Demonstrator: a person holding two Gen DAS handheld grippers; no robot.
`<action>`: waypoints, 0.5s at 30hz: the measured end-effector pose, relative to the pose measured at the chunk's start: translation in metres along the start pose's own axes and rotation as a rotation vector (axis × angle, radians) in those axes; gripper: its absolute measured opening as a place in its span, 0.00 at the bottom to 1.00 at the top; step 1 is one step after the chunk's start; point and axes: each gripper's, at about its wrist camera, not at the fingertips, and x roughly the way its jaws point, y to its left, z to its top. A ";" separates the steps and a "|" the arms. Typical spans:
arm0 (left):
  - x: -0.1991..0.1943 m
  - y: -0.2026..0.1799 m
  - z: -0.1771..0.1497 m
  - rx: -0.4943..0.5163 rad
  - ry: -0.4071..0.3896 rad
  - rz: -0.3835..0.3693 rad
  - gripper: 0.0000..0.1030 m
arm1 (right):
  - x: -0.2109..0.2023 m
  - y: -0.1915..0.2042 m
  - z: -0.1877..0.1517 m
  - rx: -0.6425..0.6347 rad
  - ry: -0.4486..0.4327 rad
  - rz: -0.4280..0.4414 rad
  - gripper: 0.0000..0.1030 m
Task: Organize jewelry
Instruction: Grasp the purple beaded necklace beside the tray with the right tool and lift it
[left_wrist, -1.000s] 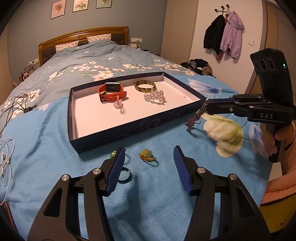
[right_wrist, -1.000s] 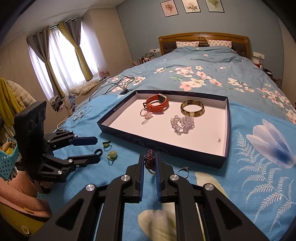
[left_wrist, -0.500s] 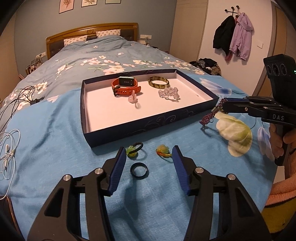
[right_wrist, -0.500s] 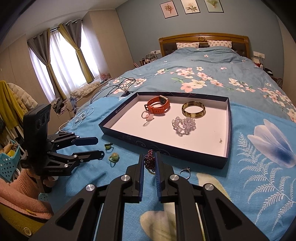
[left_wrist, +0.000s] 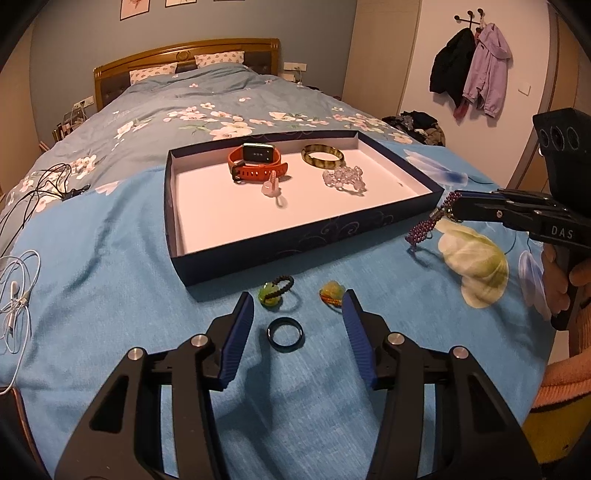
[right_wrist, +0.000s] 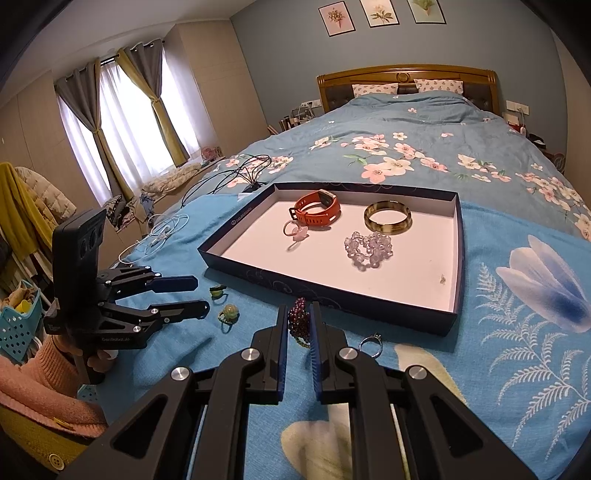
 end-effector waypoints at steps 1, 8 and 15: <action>0.001 0.000 0.000 -0.002 0.004 0.001 0.47 | 0.000 0.000 0.000 -0.001 0.000 0.000 0.09; 0.007 0.003 -0.003 -0.021 0.043 0.005 0.42 | 0.001 0.000 0.000 0.001 0.001 0.003 0.09; 0.015 0.006 -0.004 -0.037 0.086 0.011 0.34 | 0.002 0.000 -0.001 0.002 -0.002 0.001 0.10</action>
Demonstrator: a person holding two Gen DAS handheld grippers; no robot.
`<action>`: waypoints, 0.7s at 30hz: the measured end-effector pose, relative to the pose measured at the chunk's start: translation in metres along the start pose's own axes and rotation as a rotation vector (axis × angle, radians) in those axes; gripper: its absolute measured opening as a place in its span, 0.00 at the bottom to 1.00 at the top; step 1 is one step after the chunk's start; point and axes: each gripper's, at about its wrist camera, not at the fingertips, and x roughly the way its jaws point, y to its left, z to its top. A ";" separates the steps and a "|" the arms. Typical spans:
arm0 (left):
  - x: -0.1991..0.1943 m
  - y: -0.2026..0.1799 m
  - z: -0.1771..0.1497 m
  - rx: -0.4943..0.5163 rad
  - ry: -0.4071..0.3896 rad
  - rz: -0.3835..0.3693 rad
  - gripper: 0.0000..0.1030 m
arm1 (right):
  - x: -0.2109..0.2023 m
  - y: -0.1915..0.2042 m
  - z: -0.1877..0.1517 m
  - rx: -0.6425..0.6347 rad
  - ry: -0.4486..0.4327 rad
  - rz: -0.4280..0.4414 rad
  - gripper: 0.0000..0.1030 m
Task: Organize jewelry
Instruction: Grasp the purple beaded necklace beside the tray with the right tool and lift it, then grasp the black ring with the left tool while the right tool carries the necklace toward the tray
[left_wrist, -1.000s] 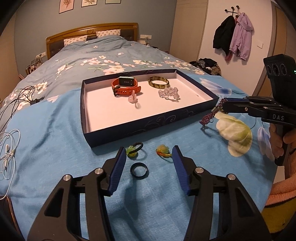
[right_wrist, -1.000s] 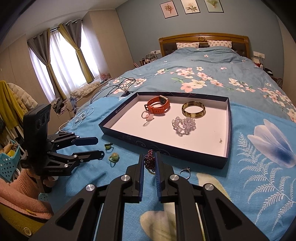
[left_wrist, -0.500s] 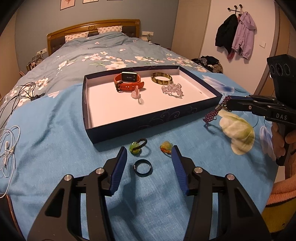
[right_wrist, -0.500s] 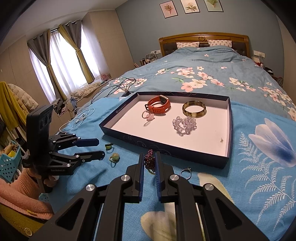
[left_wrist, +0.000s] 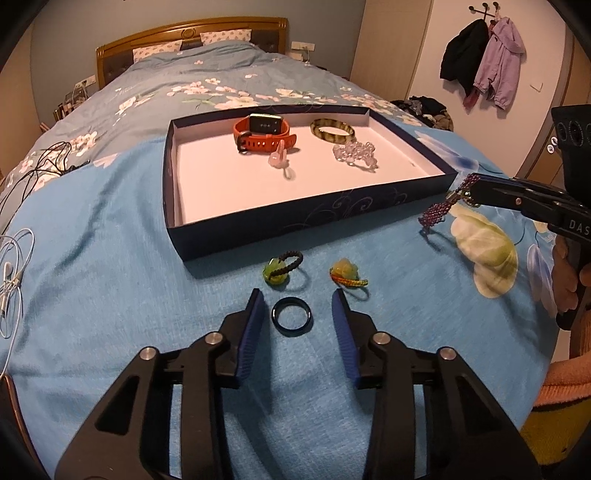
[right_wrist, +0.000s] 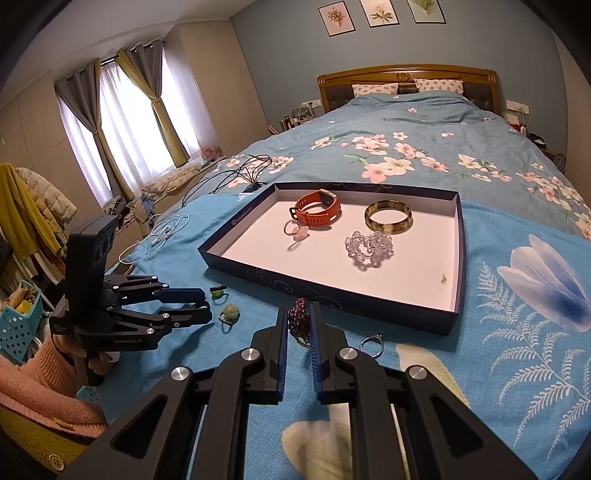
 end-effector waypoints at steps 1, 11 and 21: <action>0.000 0.001 -0.001 -0.002 0.000 0.002 0.33 | 0.000 0.000 0.000 -0.001 0.001 0.000 0.10; -0.007 -0.003 -0.001 0.006 -0.031 0.032 0.22 | 0.000 0.001 0.001 -0.003 -0.004 0.000 0.10; -0.029 -0.007 0.003 0.012 -0.098 0.019 0.22 | -0.006 0.003 0.007 -0.008 -0.030 -0.004 0.10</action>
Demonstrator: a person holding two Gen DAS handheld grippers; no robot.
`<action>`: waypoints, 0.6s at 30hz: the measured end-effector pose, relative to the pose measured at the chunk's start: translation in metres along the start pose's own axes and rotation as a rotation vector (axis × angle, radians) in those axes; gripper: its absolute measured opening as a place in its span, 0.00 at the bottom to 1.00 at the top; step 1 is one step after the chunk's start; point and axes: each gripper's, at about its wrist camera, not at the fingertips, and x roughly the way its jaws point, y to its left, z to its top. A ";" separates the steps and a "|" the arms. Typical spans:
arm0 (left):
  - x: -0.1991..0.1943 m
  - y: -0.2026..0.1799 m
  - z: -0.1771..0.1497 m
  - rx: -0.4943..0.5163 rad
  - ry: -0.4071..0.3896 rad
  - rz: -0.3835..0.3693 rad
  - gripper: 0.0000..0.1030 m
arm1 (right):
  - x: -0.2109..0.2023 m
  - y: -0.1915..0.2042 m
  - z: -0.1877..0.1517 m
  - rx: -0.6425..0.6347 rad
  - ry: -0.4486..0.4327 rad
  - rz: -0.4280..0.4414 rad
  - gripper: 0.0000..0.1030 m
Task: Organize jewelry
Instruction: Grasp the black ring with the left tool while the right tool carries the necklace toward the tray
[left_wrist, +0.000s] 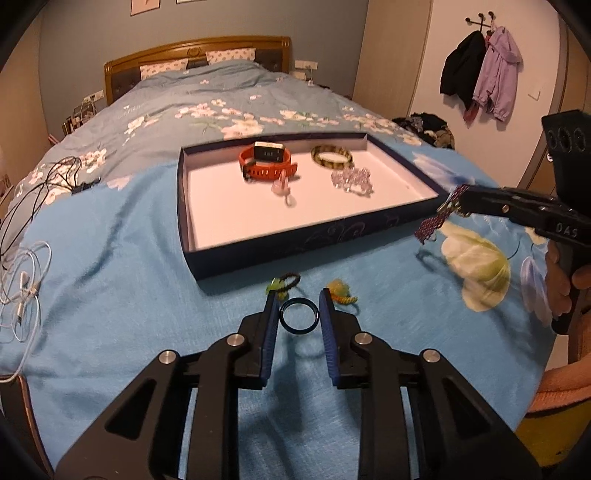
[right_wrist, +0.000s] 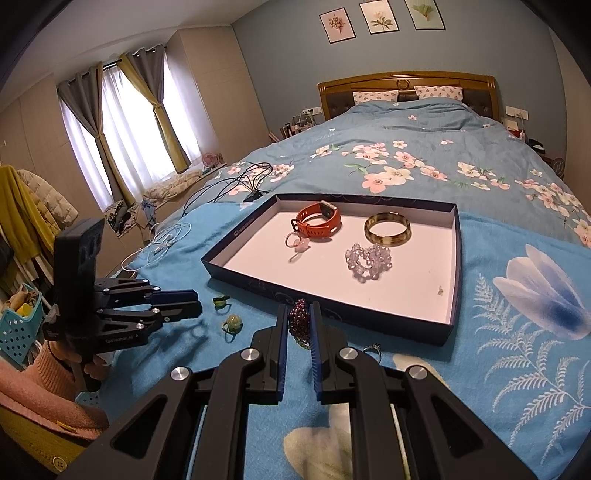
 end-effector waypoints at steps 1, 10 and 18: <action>-0.003 0.000 0.002 0.003 -0.009 -0.002 0.22 | -0.001 0.000 0.001 0.000 -0.002 0.000 0.10; -0.022 -0.007 0.023 0.023 -0.082 -0.027 0.22 | -0.007 -0.001 0.012 -0.009 -0.036 -0.012 0.10; -0.018 -0.007 0.040 0.025 -0.107 -0.024 0.22 | -0.007 -0.006 0.024 -0.015 -0.057 -0.032 0.10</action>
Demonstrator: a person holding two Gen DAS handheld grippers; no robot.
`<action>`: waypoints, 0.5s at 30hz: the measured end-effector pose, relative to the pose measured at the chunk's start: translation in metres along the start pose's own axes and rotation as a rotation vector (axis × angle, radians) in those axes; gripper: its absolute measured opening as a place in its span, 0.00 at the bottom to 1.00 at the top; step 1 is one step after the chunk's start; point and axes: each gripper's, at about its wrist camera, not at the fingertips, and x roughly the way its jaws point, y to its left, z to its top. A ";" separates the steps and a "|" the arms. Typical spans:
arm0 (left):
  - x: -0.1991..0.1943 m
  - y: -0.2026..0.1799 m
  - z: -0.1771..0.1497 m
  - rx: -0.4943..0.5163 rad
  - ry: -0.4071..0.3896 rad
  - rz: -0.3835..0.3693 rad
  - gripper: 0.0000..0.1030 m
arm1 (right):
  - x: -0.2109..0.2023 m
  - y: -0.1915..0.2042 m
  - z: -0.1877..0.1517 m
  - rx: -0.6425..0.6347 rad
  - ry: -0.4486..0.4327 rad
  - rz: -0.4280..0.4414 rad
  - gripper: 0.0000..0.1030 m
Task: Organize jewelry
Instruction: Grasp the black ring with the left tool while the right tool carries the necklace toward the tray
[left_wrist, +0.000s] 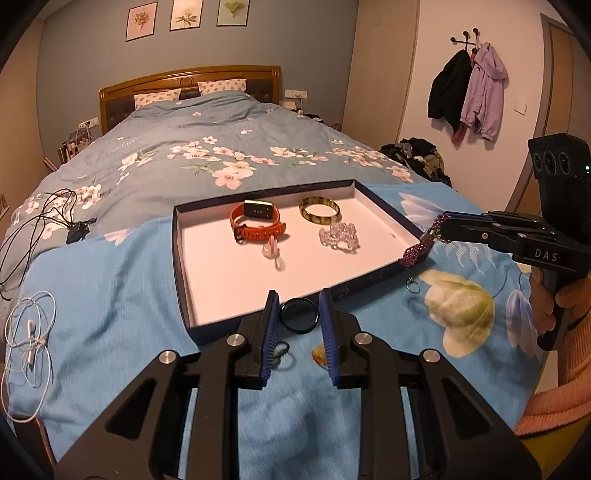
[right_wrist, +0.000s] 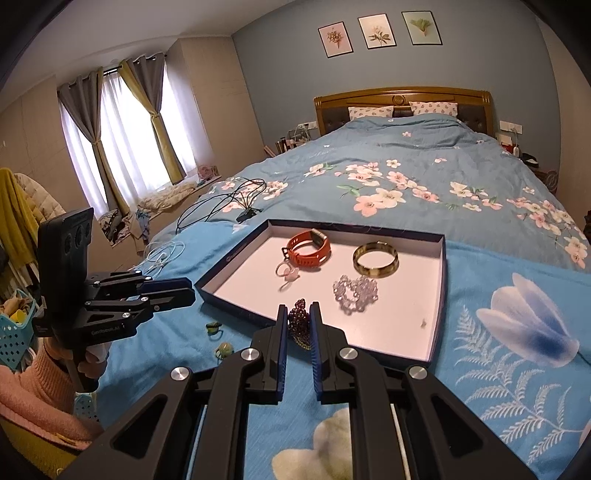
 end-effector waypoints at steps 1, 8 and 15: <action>0.002 0.001 0.002 -0.002 -0.002 -0.004 0.22 | 0.000 -0.001 0.001 0.000 -0.002 -0.001 0.10; 0.013 0.000 0.014 0.013 -0.009 -0.004 0.22 | 0.009 -0.009 0.010 0.006 -0.009 -0.015 0.10; 0.030 0.001 0.023 0.027 0.007 -0.004 0.22 | 0.023 -0.016 0.020 0.010 -0.010 -0.031 0.10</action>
